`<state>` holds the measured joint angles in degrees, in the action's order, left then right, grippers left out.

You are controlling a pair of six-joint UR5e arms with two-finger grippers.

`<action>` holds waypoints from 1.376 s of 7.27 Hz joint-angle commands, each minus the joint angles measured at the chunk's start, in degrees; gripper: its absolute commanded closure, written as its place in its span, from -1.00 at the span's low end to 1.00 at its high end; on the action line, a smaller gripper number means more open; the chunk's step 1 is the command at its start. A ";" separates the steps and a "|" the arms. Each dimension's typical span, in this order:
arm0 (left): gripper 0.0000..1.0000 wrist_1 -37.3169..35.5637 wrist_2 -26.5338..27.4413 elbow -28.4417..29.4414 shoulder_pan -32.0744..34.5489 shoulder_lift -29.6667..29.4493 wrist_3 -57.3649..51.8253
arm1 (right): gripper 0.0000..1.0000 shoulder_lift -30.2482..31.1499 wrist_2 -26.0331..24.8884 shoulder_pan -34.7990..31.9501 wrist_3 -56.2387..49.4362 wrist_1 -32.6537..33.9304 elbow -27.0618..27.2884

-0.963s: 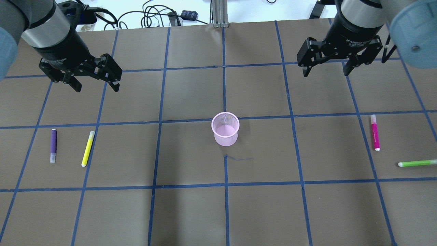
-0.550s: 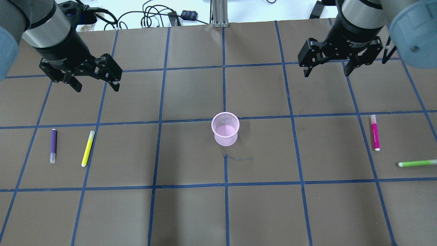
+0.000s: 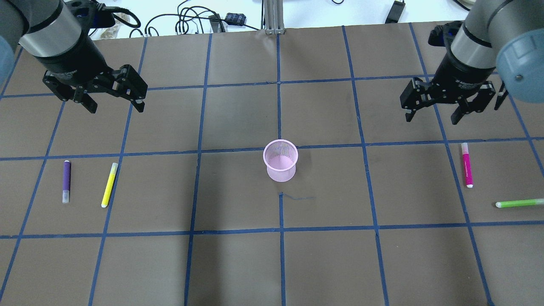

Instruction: Insert purple and pink pens into pink cup

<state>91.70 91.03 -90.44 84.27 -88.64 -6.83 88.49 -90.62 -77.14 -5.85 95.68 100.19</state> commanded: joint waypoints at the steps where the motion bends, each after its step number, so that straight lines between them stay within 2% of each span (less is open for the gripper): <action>1: -1.00 -1.08 -0.32 -0.35 -1.90 -1.35 -0.11 | -1.00 -2.43 -1.32 12.74 -9.76 6.66 6.47; 2: -1.00 -1.78 -0.41 -0.70 -6.00 -1.97 -1.50 | -1.00 -3.93 -1.23 15.42 -10.05 16.02 11.82; 3: -1.00 -1.62 -0.85 -0.70 -11.27 -2.32 -4.91 | -1.00 -5.51 -1.32 16.14 -10.32 28.39 19.53; 4: -1.00 -2.66 -0.50 -0.88 -15.67 -3.11 -4.68 | -1.00 -5.61 -1.58 16.15 -10.67 39.12 24.48; 5: -1.00 -5.80 -0.33 -2.01 -19.98 -4.60 -5.81 | -1.00 -5.96 -1.49 16.15 -10.32 40.62 24.96; 6: -1.00 -7.57 -0.32 -2.89 -24.80 -5.74 -6.87 | -1.00 -9.10 -1.58 17.02 -10.58 41.34 24.96; 7: -1.00 -10.29 -0.41 -4.03 -27.64 -7.93 -6.53 | -1.00 -11.13 -1.23 20.25 -13.02 41.34 25.05; 8: -1.00 -15.54 -0.15 -5.96 -28.36 -9.52 -7.14 | -1.00 -11.67 -0.88 21.67 -15.48 41.26 25.05; 9: -1.00 -16.72 0.20 -7.28 -29.07 -10.75 -7.23 | -0.97 -11.33 -1.05 21.68 -14.37 41.08 25.14; 10: -1.00 -16.91 0.12 -7.82 -30.90 -12.50 -7.32 | -0.78 -11.67 -0.97 21.68 -14.28 41.25 25.14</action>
<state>76.10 91.06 -97.10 55.32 -99.06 -13.97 77.16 -91.65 -55.78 -20.17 136.83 125.28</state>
